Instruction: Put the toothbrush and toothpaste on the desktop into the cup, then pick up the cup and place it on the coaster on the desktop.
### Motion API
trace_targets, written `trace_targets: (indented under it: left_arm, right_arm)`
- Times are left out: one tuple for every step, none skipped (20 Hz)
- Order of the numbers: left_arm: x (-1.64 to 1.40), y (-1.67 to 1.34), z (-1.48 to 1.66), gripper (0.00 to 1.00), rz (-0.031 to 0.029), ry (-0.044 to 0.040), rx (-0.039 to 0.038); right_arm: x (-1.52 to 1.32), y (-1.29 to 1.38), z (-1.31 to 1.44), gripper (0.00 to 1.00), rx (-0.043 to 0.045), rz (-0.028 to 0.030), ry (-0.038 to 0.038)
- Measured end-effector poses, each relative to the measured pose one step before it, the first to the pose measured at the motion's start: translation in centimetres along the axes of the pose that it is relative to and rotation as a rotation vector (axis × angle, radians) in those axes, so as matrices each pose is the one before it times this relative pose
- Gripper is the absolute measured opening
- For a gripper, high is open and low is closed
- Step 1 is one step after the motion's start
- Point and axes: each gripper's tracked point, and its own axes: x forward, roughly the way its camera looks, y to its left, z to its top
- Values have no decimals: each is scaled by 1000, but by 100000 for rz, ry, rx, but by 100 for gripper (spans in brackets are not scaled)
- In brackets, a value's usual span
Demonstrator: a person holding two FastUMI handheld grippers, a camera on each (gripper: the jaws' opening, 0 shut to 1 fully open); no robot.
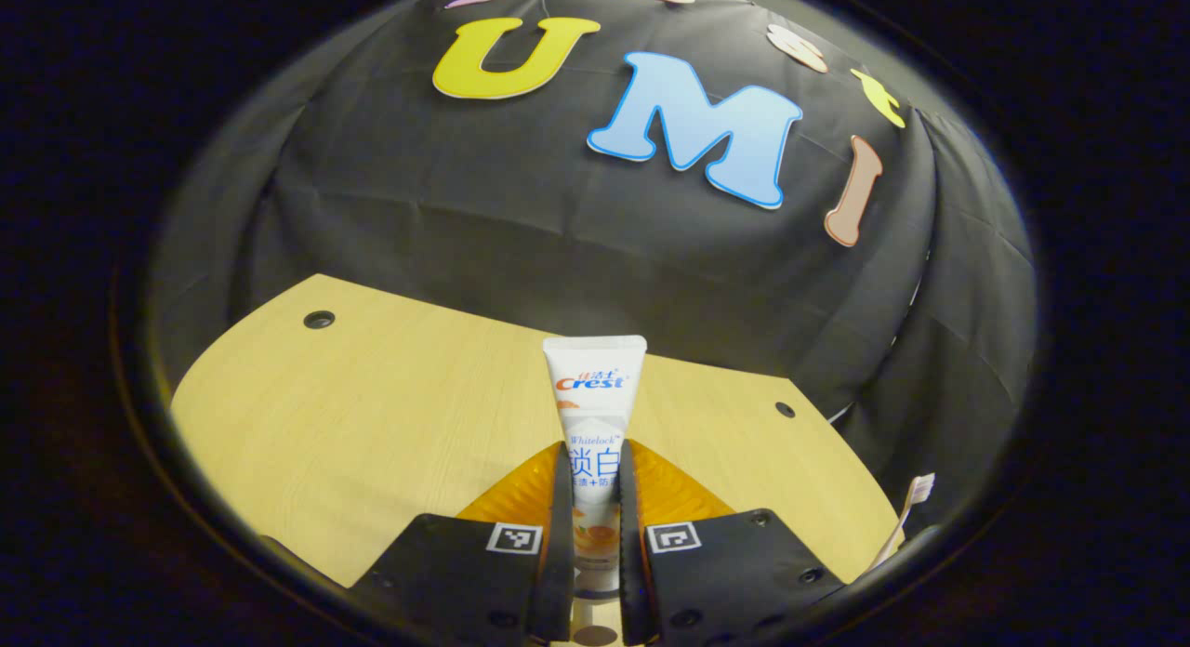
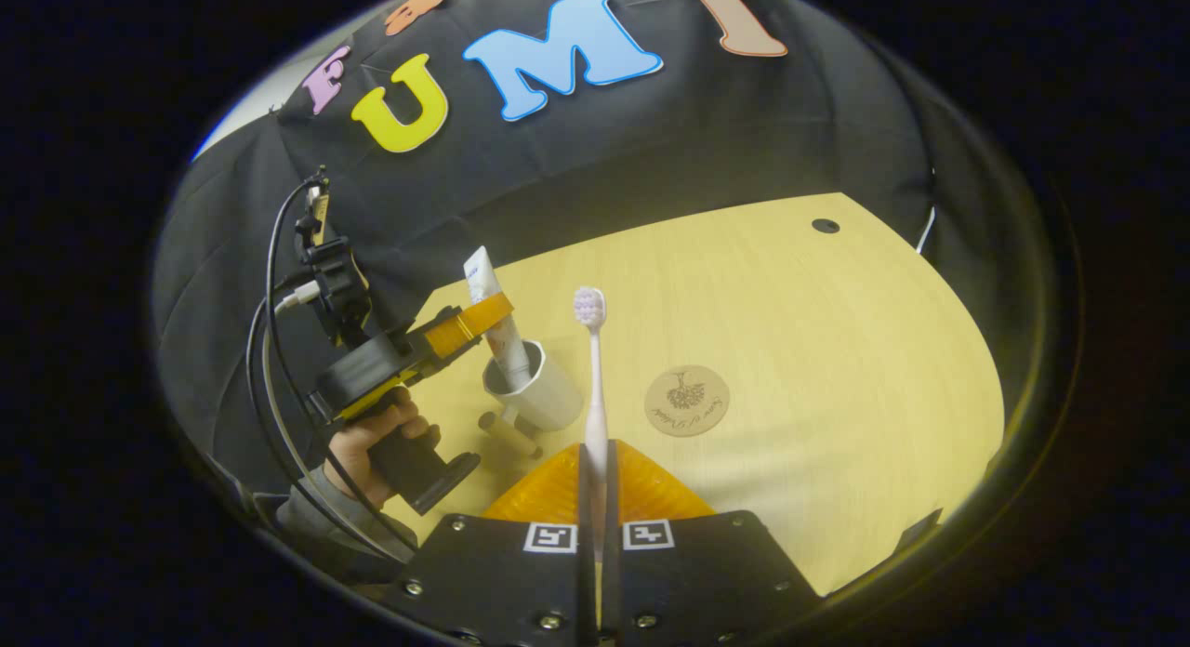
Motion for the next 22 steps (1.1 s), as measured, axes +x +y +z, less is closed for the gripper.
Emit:
trace_targets:
  left_arm:
    - [53, -121, -356, 29, -506, 1501, 159]
    - [61, -136, -302, 31, -548, 891, 60]
    - [-131, -95, -277, 31, 214, 1661, 431]
    - [51, 194, -350, 32, 523, 962, 830]
    - [-22, 173, -288, 39, 624, 830, 473]
    - [-53, 90, -414, 45, 90, 804, -38]
    - [-183, 225, -367, 44, 498, 1473, -571]
    - [82, -13, 18, 46, -320, -315, -637]
    - [-327, 71, 369, 56, 703, -726, 203]
    - [-161, 186, 256, 63, 657, -877, 780]
    - [-358, 22, 248, 58, -54, -793, 800]
    - [-222, -71, 290, 63, -314, -601, 190]
    - [-452, -27, 251, 67, -298, -500, -168]
    - [-357, 37, 68, 80, -104, -292, -307]
    - [-461, -29, -26, 77, -56, -164, -509]
    - [-326, 163, 178, 80, 184, -332, -185]
    - [-621, 39, 30, 87, 305, -229, -206]
    - [-508, 173, 60, 94, 160, -236, -312]
    - [-635, 181, -26, 88, 237, -83, -202]
    - [-564, 189, 25, 88, 557, 112, -34]
    - [-605, 288, -36, 88, 522, 137, -111]
    - [-514, 260, -24, 88, 640, 315, -170]
  right_arm:
    - [-29, 21, 30, 4, 349, 95, -91]
    - [-59, 41, 94, 4, 172, 223, -183]
    - [17, -59, -34, 4, -201, -131, 119]
    - [-50, -29, 29, 4, -316, -171, 48]
    - [24, 97, 13, 4, -169, 294, 52]
    - [4, 1, 68, 4, -65, 258, -20]
    - [-8, -3, -3, 4, -54, 98, -26]
    - [-31, 12, 140, 4, -65, 223, -71]
    - [-47, 41, 39, 4, 45, 251, -98]
    - [-61, 42, 170, 4, 52, 407, -165]
    - [-2, 50, 165, 4, -100, 534, -324]
    - [-16, 78, 405, 4, -360, 689, -540]
    - [123, 215, 376, 4, -502, 624, -562]
    - [190, 195, 611, 4, -736, 814, -855]
    - [481, 287, 578, 4, -751, 878, -1077]
    - [396, 340, 808, 4, -714, 1195, -1293]
    - [305, 457, 603, 4, -605, 1240, -1340]
    - [262, 551, 801, 4, -461, 1604, -1413]
    - [446, 611, 696, 4, -533, 1868, -1656]
    - [555, 585, 797, 4, -1140, 1911, -1602]
    - [642, 555, 562, 4, -1572, 1630, -1317]
    - [612, 593, 606, 4, -1371, 2130, -1160]
